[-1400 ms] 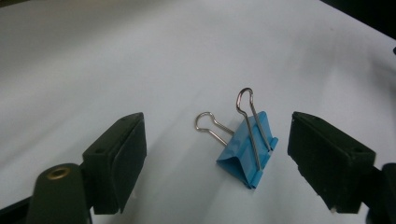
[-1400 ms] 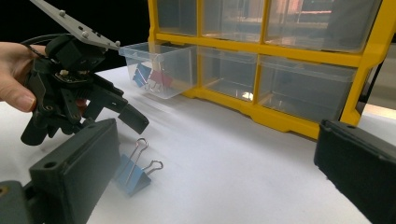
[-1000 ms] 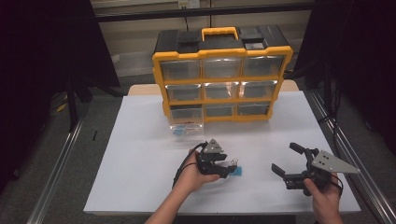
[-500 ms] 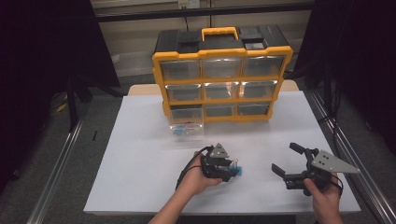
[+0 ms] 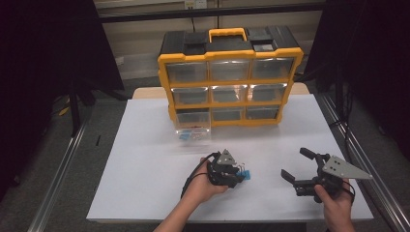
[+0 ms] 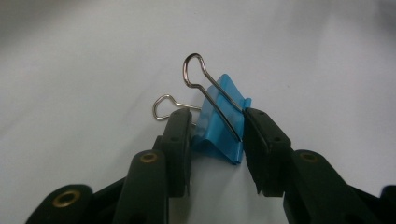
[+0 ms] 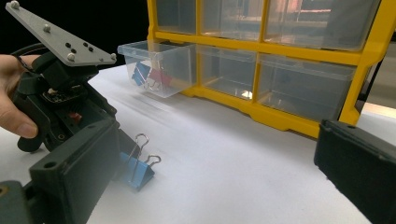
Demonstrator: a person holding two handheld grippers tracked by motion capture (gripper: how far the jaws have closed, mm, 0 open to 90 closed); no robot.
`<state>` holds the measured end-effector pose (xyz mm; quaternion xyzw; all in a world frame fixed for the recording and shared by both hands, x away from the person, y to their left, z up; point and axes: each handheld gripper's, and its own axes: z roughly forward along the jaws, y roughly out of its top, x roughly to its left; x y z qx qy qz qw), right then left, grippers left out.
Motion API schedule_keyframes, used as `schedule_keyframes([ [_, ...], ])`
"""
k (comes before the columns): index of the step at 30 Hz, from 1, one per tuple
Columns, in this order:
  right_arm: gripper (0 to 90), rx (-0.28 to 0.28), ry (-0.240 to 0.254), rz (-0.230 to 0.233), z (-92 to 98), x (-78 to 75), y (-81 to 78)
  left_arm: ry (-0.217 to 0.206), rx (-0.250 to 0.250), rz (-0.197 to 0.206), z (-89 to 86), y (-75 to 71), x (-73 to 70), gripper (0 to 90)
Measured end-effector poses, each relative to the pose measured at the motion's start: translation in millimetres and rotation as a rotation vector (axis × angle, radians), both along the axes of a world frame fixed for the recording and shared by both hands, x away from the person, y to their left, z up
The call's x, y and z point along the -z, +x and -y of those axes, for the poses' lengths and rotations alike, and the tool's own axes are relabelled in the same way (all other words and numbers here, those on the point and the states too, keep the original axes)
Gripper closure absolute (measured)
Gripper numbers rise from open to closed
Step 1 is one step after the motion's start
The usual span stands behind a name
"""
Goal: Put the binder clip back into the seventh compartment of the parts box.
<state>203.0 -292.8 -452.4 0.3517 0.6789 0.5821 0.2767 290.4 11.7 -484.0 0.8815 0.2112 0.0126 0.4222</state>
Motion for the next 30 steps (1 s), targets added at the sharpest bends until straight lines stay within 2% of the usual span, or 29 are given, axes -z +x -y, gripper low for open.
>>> schedule_keyframes([
  [2,0.0,0.0,0.0,0.002,0.0,-0.1,0.1,0.037,0.003,-0.002,-2.7,1.2,-3.8,62.9],
  [4,0.0,0.002,0.0,-0.001,0.2,-0.1,-0.1,0.009,-0.017,-0.002,-3.3,2.0,-3.8,62.9],
  [5,0.0,-0.001,0.002,0.001,0.3,0.1,0.1,0.028,-0.015,-0.013,-5.0,2.7,-6.4,62.9],
  [6,0.0,-0.002,0.0,0.001,0.5,0.2,0.2,0.007,-0.024,-0.005,-5.1,3.0,-5.4,63.0],
  [7,0.0,-0.002,0.0,0.002,0.5,0.2,0.3,0.022,-0.022,-0.02,-6.8,3.6,-7.7,63.0],
  [8,0.0,-0.001,-0.001,-0.002,0.3,0.1,0.1,0.022,-0.026,-0.014,-7.2,4.2,-8.2,63.0],
  [9,0.0,0.0,-0.002,-0.001,0.3,0.1,0.1,-0.004,-0.042,-0.022,-7.1,3.9,-7.7,63.0],
  [10,0.0,-0.003,-0.003,0.0,0.4,0.2,0.3,0.017,-0.037,-0.022,-8.9,5.2,-9.9,63.0],
  [11,0.0,0.0,-0.002,-0.002,0.2,0.2,0.2,-0.019,-0.049,-0.027,-8.8,5.4,-8.8,63.0],
  [12,0.0,-0.002,0.002,-0.002,0.0,0.1,0.1,0.002,-0.045,-0.023,-10.8,6.8,-11.1,63.0],
  [13,0.0,-0.003,0.003,-0.002,0.1,0.1,0.1,0.006,-0.048,-0.024,-11.6,7.5,-12.3,63.0],
  [14,0.0,-0.003,0.002,0.0,0.2,0.1,0.3,0.021,-0.078,-0.005,-12.2,7.1,-13.6,63.0],
  [15,0.0,0.001,0.0,0.002,0.5,0.1,0.3,0.012,-0.055,-0.028,-14.2,8.8,-14.9,63.0],
  [16,0.0,0.001,0.0,0.002,0.5,0.1,0.3,-0.008,-0.058,-0.026,-14.5,9.4,-14.4,63.0],
  [17,0.0,0.001,0.001,0.002,0.5,0.1,0.3,0.0,-0.061,-0.026,-15.6,9.9,-16.1,63.0],
  [18,0.0,-0.001,-0.001,0.001,0.4,0.1,0.3,-0.023,-0.069,-0.035,-16.1,10.4,-16.5,63.0],
  [19,0.0,-0.001,-0.002,0.001,0.4,0.2,0.4,-0.009,-0.069,-0.031,-17.1,11.0,-18.2,63.0],
  [20,0.0,-0.002,-0.002,-0.001,0.5,0.1,0.2,-0.033,-0.073,-0.034,-17.9,11.7,-18.5,63.0],
  [21,0.0,0.0,-0.001,-0.001,0.3,0.1,0.2,-0.018,-0.078,-0.031,-18.9,12.3,-20.6,63.0],
  [23,0.0,-0.001,-0.001,0.0,0.4,0.1,0.3,-0.04,-0.084,-0.033,-19.7,13.6,-22.3,63.0],
  [28,0.0,0.001,-0.002,0.005,0.7,0.0,0.3,-0.044,-0.092,-0.023,-22.2,16.0,-28.4,63.0],
  [30,0.0,0.003,-0.003,0.006,0.9,-0.1,0.2,-0.03,-0.102,-0.027,-23.8,16.5,-30.6,63.0],
])
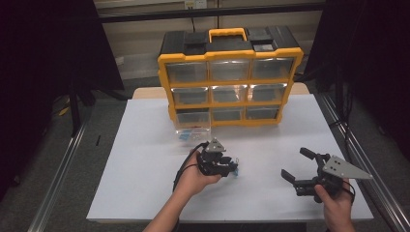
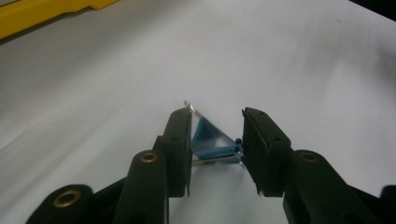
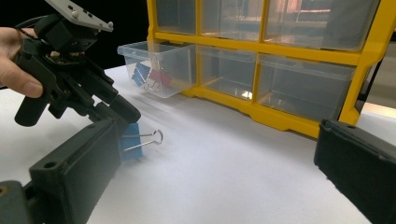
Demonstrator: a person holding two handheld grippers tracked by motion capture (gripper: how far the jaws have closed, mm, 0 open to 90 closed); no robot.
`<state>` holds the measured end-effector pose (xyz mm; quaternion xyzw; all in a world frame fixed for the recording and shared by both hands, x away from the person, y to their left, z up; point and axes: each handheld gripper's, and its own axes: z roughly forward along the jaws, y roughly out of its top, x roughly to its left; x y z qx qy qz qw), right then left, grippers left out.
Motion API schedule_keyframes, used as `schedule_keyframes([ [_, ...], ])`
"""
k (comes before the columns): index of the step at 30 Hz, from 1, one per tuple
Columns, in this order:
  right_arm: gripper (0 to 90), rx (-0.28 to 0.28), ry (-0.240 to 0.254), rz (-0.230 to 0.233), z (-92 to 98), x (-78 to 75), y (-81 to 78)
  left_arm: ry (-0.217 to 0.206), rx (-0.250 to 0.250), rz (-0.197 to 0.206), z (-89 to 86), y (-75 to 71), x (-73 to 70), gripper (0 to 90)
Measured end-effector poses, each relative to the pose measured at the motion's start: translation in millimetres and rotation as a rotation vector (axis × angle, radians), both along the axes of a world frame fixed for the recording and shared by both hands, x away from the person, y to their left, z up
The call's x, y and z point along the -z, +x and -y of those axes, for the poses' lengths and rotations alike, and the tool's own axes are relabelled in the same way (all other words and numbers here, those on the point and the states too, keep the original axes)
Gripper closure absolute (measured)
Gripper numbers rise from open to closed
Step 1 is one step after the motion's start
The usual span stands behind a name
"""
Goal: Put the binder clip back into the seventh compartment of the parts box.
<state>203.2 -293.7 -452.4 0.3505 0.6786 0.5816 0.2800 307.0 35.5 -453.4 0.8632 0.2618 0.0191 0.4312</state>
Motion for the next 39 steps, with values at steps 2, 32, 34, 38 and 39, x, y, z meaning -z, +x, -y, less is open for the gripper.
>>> schedule_keyframes([
  [2,0.0,0.0,-0.001,0.0,0.0,0.0,0.0,-0.006,0.0,-0.006,-0.7,0.9,1.0,63.0],
  [32,0.0,-0.004,0.007,-0.001,0.6,-0.1,-0.3,-0.017,0.0,-0.021,-0.2,2.0,9.7,64.5],
  [34,0.0,-0.004,0.005,0.001,0.5,-0.1,-0.2,-0.014,-0.01,-0.019,-1.5,2.5,6.3,64.5],
  [38,0.0,-0.006,0.005,0.001,0.8,-0.2,-0.3,-0.016,-0.022,-0.019,-5.0,4.8,1.7,64.5],
  [39,0.0,-0.005,0.006,0.002,0.8,-0.3,-0.3,-0.02,-0.021,-0.02,-5.7,5.4,0.9,64.5],
])
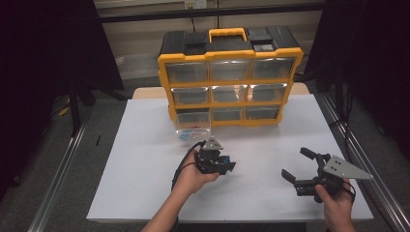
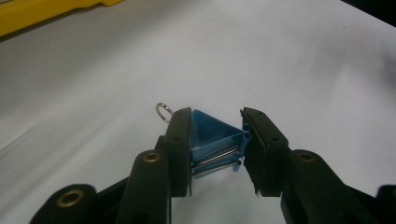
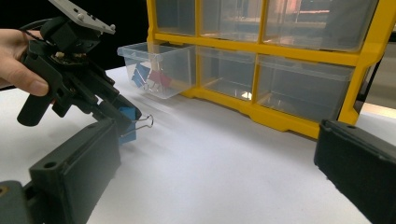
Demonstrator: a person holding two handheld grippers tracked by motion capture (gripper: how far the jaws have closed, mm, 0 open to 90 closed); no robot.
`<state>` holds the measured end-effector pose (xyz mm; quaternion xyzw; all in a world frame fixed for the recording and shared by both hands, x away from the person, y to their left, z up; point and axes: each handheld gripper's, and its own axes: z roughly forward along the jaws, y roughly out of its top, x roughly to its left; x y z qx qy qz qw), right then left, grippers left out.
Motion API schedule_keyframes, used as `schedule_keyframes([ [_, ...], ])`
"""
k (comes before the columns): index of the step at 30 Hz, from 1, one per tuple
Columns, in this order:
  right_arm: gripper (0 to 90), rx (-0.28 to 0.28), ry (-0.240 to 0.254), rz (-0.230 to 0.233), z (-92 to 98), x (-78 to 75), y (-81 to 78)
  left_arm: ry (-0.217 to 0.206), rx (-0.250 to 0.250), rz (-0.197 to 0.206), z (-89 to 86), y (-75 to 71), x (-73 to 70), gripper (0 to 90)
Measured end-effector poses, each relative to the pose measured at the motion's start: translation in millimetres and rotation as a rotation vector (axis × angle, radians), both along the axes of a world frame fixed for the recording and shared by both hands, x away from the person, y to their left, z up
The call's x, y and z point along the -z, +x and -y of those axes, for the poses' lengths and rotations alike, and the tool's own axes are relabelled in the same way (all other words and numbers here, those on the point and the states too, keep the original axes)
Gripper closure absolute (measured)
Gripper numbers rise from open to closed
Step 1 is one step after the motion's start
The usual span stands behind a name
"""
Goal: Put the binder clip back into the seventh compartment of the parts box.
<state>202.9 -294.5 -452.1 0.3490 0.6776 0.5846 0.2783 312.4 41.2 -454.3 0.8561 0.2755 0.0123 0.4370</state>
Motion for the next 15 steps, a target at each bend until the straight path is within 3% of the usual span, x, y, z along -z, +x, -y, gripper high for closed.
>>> schedule_keyframes([
  [15,0.0,0.003,0.004,-0.004,-0.1,-0.1,-0.3,-0.003,-0.028,0.005,-10.1,8.0,-14.0,64.6],
])
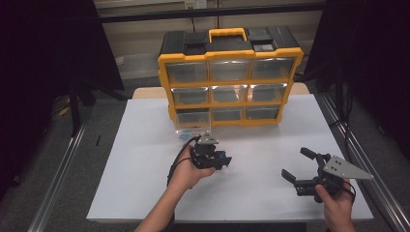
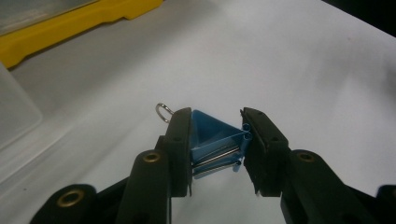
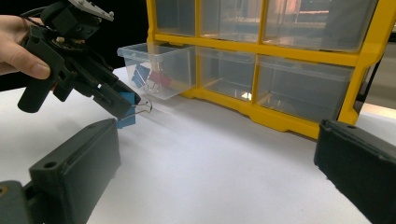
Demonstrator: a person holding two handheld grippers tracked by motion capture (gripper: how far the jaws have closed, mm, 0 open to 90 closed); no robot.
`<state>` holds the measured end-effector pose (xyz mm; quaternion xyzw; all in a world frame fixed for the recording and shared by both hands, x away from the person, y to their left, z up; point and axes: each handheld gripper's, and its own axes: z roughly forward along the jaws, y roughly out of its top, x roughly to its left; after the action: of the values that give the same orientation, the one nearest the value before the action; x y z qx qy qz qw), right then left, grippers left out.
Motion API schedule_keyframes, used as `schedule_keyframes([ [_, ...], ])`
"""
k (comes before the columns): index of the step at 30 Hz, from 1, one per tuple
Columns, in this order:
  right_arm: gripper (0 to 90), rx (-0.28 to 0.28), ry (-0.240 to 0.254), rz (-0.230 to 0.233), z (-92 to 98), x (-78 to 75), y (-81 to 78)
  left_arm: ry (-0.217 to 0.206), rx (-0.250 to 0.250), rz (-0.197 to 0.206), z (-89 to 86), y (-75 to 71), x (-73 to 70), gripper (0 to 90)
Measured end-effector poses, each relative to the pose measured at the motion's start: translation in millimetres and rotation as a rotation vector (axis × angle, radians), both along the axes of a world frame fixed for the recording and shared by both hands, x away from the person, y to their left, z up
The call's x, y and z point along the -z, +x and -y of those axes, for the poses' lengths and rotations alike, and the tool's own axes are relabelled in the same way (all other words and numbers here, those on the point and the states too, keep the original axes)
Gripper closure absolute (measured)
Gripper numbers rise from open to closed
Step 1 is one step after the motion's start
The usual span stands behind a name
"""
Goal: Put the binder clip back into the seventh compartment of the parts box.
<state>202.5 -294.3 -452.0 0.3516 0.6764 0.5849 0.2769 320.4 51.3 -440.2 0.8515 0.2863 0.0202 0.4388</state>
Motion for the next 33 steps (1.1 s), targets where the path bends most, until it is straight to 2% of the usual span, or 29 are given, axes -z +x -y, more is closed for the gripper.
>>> schedule_keyframes([
  [7,0.0,0.001,0.004,-0.001,0.1,0.0,-0.1,0.015,-0.012,0.01,-3.4,2.9,-6.1,64.6],
  [8,0.0,-0.001,0.005,0.0,0.1,0.0,0.0,0.003,-0.008,0.008,-3.5,3.6,-5.9,64.6],
  [11,0.0,0.0,0.003,0.001,0.6,0.0,0.0,0.008,-0.019,0.008,-4.4,4.5,-7.8,64.6],
  [16,0.0,0.0,0.003,0.0,0.1,0.0,0.0,0.028,-0.025,0.007,-6.9,6.3,-12.6,64.6],
  [19,0.0,0.0,0.004,0.0,0.0,0.0,0.0,0.015,-0.031,0.008,-8.3,8.3,-14.5,64.6],
  [20,0.0,0.001,0.004,-0.001,0.0,0.1,0.1,0.027,-0.031,0.005,-9.3,8.8,-16.3,64.6],
  [21,0.0,0.001,0.003,0.0,0.0,0.2,0.3,0.007,-0.036,0.009,-9.3,9.6,-15.8,64.6],
  [22,0.0,0.0,0.003,0.001,0.1,0.1,0.2,0.026,-0.034,0.009,-10.6,10.6,-17.9,64.6],
  [23,0.0,0.0,0.004,0.0,-0.1,0.1,0.1,0.012,-0.038,0.008,-10.8,11.1,-17.8,64.6],
  [25,0.0,-0.001,0.003,0.0,-0.1,0.1,0.2,0.027,-0.043,0.006,-11.8,11.9,-20.2,64.6],
  [26,0.0,0.0,0.004,0.0,-0.1,0.1,0.1,0.009,-0.044,0.008,-11.6,12.5,-19.8,64.6],
  [27,0.0,0.0,0.004,0.001,-0.1,0.1,0.1,0.03,-0.044,0.009,-12.7,13.2,-21.9,64.6],
  [31,0.0,0.0,0.003,0.001,-0.1,0.1,0.2,0.012,-0.045,0.015,-12.7,15.3,-23.3,64.6],
  [32,0.0,0.0,0.003,0.0,-0.1,0.2,0.2,0.031,-0.046,0.011,-13.1,15.4,-25.5,64.6],
  [33,0.0,0.0,0.003,0.001,-0.2,0.2,0.3,0.02,-0.047,0.013,-12.9,15.7,-25.2,64.6],
])
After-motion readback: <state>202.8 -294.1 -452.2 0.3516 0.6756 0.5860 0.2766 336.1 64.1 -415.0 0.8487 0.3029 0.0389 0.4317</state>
